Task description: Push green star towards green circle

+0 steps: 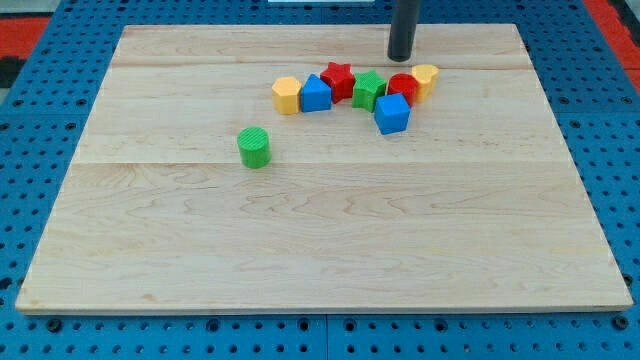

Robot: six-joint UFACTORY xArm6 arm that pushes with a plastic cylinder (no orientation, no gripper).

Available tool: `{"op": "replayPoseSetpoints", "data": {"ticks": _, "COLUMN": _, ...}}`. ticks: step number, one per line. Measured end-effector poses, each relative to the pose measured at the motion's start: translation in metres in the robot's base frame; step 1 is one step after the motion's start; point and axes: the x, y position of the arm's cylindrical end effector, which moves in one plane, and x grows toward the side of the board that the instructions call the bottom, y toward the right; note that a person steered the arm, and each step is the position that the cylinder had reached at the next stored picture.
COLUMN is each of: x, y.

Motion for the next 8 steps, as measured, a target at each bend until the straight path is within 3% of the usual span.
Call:
{"op": "replayPoseSetpoints", "data": {"ticks": 2, "x": 0.052, "y": -0.023}}
{"op": "replayPoseSetpoints", "data": {"ticks": 5, "x": 0.090, "y": -0.104}}
{"op": "replayPoseSetpoints", "data": {"ticks": 8, "x": 0.138, "y": -0.101}}
